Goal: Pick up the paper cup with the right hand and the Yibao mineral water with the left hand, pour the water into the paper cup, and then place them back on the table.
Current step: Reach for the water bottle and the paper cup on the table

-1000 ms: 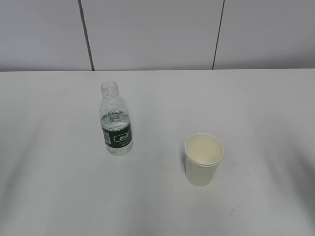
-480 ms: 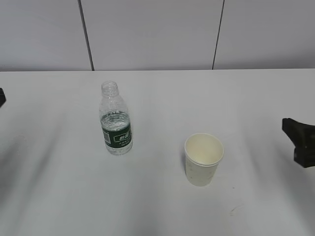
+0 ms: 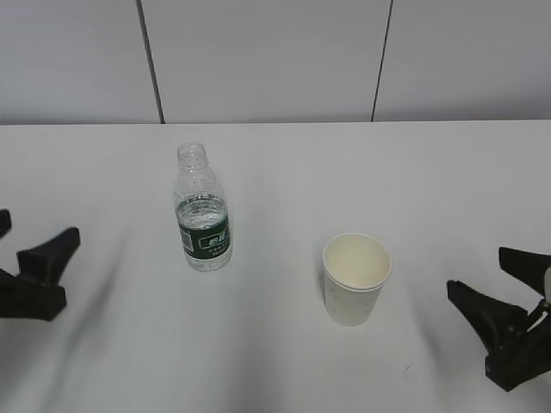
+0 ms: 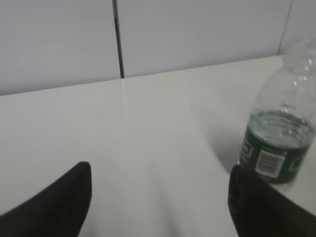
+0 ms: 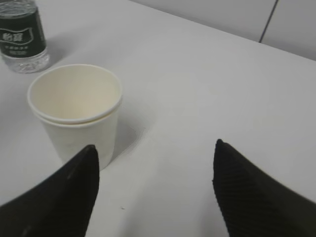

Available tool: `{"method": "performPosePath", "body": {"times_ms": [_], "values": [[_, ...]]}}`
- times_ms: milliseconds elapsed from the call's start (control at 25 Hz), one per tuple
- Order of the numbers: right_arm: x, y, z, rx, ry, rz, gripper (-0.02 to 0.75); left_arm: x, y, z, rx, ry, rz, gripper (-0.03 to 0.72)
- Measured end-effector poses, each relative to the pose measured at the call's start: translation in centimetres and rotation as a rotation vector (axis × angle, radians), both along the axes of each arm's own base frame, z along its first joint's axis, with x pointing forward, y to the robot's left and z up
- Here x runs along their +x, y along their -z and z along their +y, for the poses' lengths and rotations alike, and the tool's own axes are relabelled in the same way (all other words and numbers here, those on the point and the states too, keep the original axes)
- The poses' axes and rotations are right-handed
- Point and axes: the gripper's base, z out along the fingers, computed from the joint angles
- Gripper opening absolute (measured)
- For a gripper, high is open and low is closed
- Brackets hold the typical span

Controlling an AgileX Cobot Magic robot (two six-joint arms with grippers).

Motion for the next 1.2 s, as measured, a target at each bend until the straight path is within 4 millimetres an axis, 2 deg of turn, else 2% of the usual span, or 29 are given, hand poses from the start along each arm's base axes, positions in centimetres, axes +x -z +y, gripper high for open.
{"method": "performPosePath", "body": {"times_ms": [200, 360, 480, 600, 760, 960, 1200], "values": [[0.0, 2.5, 1.0, 0.021, -0.108, 0.076, 0.535, 0.3, 4.0, -0.8, 0.062, 0.083, 0.184, 0.52], [0.9, 5.2, 1.3, 0.015, -0.13, 0.198, 0.535, 0.1, 5.7, -0.9, 0.086, 0.103, 0.265, 0.513], [1.6, 7.0, 1.8, -0.003, -0.189, 0.261, 0.535, 0.0, 5.8, -1.0, 0.087, 0.108, 0.272, 0.505], [2.8, 8.0, 2.6, -0.018, -0.276, 0.253, 0.535, 0.1, 5.8, -1.0, 0.085, 0.109, 0.268, 0.492], [4.5, 8.2, 3.1, -0.022, -0.324, 0.209, 0.549, 0.1, 5.8, -1.0, 0.086, 0.11, 0.267, 0.486], [5.9, 8.2, 3.4, -0.019, -0.332, 0.172, 0.655, 0.1, 5.8, -1.0, 0.085, 0.111, 0.267, 0.484], [7.4, 8.4, 3.9, -0.018, -0.364, 0.138, 0.673, 0.1, 5.8, -1.0, 0.085, 0.112, 0.265, 0.481]]}}
